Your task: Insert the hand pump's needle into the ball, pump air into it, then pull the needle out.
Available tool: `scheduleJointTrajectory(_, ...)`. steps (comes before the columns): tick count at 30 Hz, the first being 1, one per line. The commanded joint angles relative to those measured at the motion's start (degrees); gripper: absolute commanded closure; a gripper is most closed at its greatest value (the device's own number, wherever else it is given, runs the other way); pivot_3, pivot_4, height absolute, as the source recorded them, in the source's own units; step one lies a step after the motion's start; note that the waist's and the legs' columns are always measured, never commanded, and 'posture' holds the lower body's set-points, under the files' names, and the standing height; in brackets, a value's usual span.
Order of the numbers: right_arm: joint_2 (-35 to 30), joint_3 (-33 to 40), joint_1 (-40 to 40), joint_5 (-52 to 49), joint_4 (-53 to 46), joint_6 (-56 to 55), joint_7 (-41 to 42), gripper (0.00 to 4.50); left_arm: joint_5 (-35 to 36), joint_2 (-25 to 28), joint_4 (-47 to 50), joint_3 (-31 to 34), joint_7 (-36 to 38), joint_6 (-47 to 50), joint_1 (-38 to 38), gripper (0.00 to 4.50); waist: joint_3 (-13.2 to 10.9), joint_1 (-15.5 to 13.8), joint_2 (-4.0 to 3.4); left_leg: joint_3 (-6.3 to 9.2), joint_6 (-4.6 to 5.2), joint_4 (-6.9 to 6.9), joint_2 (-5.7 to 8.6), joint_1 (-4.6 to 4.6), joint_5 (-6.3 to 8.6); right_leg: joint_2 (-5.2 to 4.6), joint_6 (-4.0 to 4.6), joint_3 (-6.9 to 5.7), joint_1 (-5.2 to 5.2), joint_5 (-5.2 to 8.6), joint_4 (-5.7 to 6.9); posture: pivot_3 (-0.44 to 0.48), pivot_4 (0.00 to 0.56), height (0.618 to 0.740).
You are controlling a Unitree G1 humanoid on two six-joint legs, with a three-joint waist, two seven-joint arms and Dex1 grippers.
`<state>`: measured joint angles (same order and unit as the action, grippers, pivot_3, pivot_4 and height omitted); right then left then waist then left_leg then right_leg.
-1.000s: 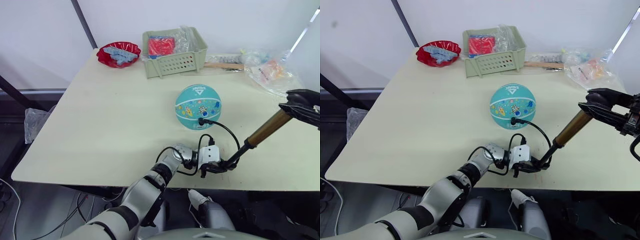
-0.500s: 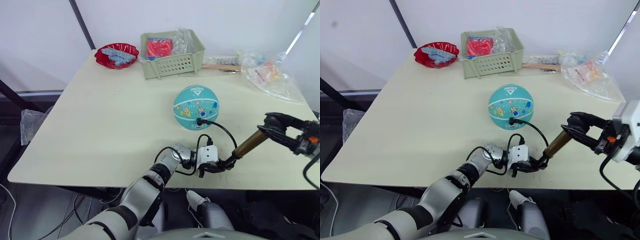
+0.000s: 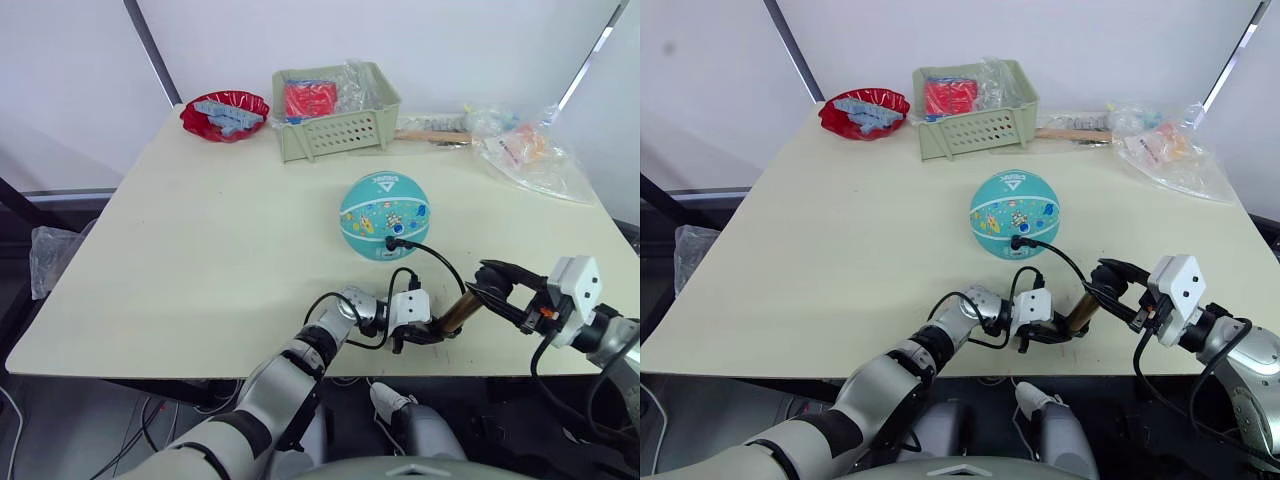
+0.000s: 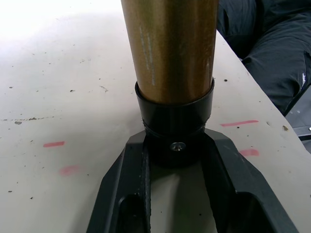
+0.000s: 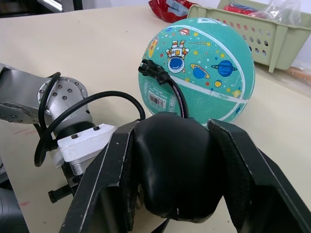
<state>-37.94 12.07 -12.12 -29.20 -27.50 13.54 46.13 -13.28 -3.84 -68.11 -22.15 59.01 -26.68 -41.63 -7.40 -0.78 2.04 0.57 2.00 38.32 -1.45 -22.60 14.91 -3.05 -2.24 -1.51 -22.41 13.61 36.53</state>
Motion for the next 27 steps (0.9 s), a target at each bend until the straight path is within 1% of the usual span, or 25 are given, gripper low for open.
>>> scheduleJointTrajectory(1, -1.65, 1.87, 0.83, -1.83, 0.46, 3.08, 0.40, 2.80, -3.01, 1.60, -3.32, -2.08, 1.27, 2.32, 1.68, 3.45, -0.03, -0.01, -0.05, 0.00, 0.00, 0.00, 0.00, 0.00, 0.00, 0.00, 0.00, 0.00, 0.00, 0.00, 0.00, 0.000, 0.150, 0.738)
scheduleJointTrajectory(5, -4.29, 7.65, 3.99, -8.66, -2.84, 7.45, -0.10, 2.80, -3.07, 1.44, -3.35, -2.17, 1.28, 2.28, 1.71, 3.45, -0.25, -0.08, -0.31, -0.02, 0.00, 0.01, 0.01, -0.07, 0.00, -0.04, 0.02, 0.00, -0.04, -0.01, 0.01, 0.000, 0.150, 0.738)
scheduleJointTrajectory(9, -7.42, 13.99, 7.38, -16.18, -4.75, 12.55, -1.35, 2.80, -3.08, 1.34, -3.31, -2.17, 1.34, 2.28, 1.80, 3.45, -0.42, -0.13, -0.45, -0.05, 0.00, -0.01, 0.12, -0.26, 0.00, -0.09, 0.21, 0.04, -0.19, -0.14, 0.00, 0.000, 0.150, 0.738)
scheduleJointTrajectory(17, -14.98, 25.95, 12.69, -27.85, -4.32, 21.27, -2.34, 2.80, -3.10, 1.28, -3.26, -2.18, 1.47, 2.23, 2.03, 3.45, -0.81, -0.13, -0.54, -0.10, 0.00, 0.01, 0.15, -0.29, 0.00, -0.13, 0.17, 0.06, -0.20, -0.14, 0.00, 0.000, 0.150, 0.738)
scheduleJointTrajectory(23, -19.81, 31.15, 17.46, -33.36, -2.39, 25.83, -3.96, 2.80, -3.15, 1.19, -3.40, -2.18, 1.31, 2.21, 1.96, 3.45, -0.88, -0.11, -0.59, -0.10, 0.00, 0.00, 0.15, -0.29, 0.00, -0.13, 0.15, 0.07, -0.20, -0.16, 0.00, 0.000, 0.150, 0.738)
scheduleJointTrajectory(27, -20.79, 31.82, 18.73, -33.94, -1.72, 27.30, -4.30, 2.80, -3.17, 0.92, -3.52, -2.18, 1.05, 2.20, 1.96, 3.45, -0.96, -0.14, -0.65, -0.11, 0.00, 0.02, 0.14, -0.29, 0.00, -0.12, 0.14, 0.08, -0.20, -0.13, 0.00, 0.000, 0.150, 0.738)
